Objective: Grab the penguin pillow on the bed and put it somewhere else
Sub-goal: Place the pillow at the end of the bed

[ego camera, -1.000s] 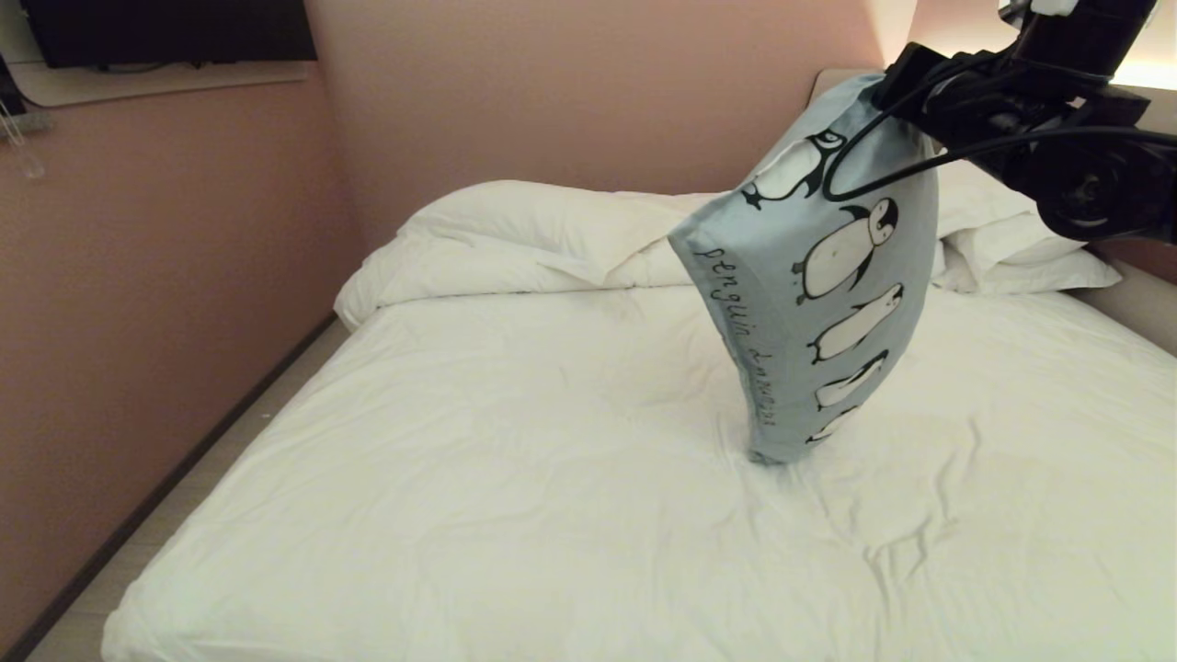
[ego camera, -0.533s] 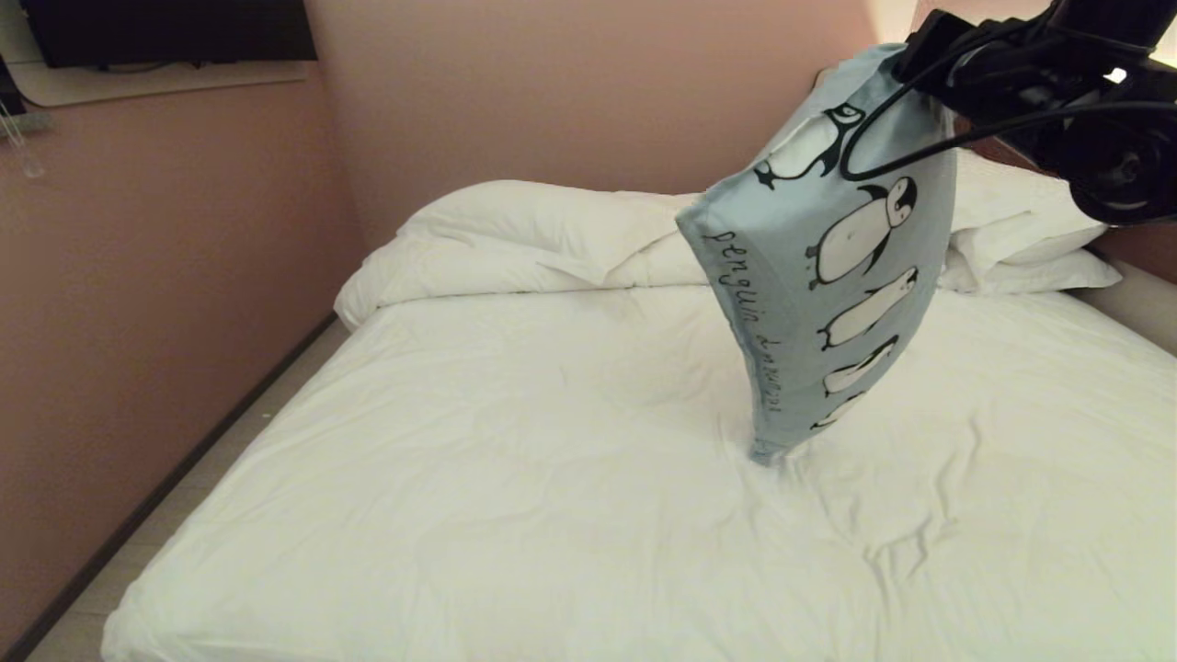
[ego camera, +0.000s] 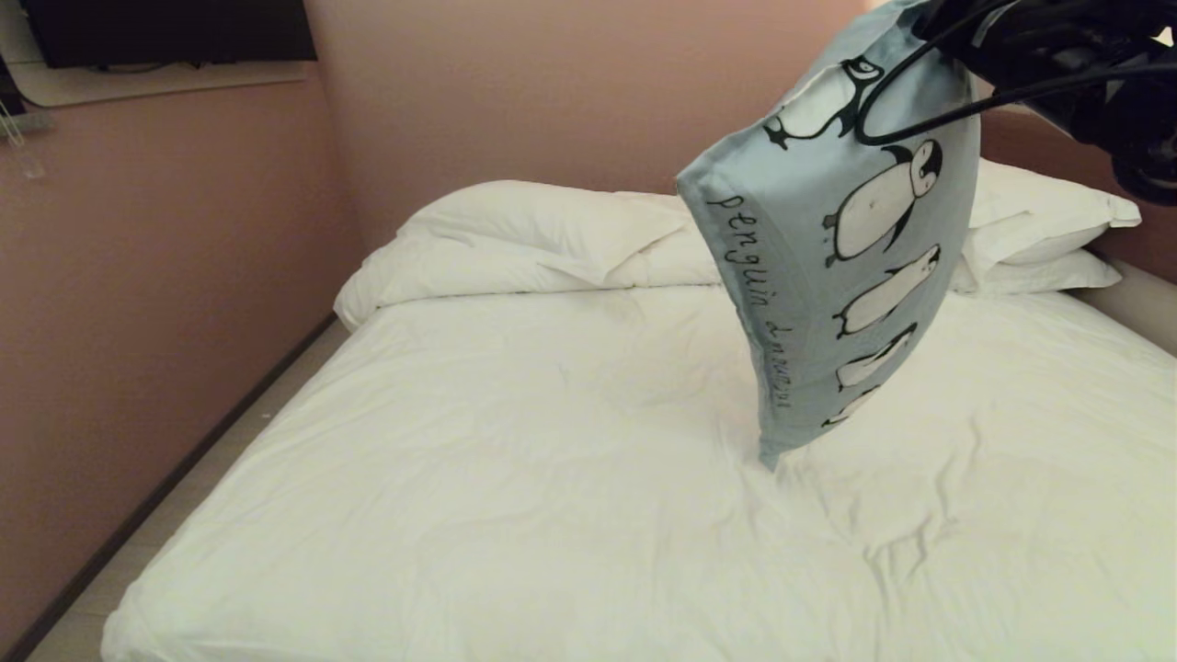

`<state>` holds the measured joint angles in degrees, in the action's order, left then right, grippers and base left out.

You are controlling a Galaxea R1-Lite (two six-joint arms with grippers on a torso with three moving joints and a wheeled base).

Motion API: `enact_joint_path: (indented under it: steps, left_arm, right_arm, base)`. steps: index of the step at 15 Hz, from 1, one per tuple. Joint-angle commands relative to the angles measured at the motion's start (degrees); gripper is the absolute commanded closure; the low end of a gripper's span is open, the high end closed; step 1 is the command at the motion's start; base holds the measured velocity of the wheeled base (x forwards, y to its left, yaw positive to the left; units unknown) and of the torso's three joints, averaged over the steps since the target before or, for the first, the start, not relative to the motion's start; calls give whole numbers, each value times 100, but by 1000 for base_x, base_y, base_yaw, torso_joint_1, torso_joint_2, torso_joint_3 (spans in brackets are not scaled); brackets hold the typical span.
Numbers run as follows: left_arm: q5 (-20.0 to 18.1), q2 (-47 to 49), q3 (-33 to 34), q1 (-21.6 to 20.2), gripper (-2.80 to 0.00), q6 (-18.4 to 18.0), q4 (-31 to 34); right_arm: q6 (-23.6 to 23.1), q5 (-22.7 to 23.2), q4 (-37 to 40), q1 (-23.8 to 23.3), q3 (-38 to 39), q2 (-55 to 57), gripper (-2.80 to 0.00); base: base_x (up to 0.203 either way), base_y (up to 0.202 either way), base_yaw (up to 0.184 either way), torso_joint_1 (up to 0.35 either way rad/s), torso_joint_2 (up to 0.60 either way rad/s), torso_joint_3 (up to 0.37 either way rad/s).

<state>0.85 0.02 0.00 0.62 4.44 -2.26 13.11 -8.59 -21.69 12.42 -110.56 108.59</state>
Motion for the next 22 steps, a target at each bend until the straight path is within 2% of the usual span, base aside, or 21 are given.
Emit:
enact_joint_path:
  steps: [1,6,10,13,18,22]
  left_arm:
    - [3,-2,0,-1,0,5,-3]
    - [3,-2,0,-1,0,5,-3]
    - [3,-2,0,-1,0,5,-3]
    - [3,-2,0,-1,0,5,-3]
    - [3,-2,0,-1,0,5,-3]
    - [3,-2,0,-1,0,5,-3]
  right_arm:
    - [16,-8,-14,6,8,47,0]
    - [-4,-114,-20,6,8,458,0]
    - [-138,-354,-20,35,8,1567,0]
    - [-338,-617,-169,213,8,2307,0]
    - [-1235,-1214,-1332,615,8,3349,0]
    - [-1296,-1433,-1319,871,17,3427,0]
  base:
    - [0,0,0,0,0,0]
    - [0,0,0,0,0,0]
    - [0,0,0,0,0,0]
    - [0,0,0,0,0,0]
    - [0,0,0,0,0,0]
    - [0,0,0,0,0,0]
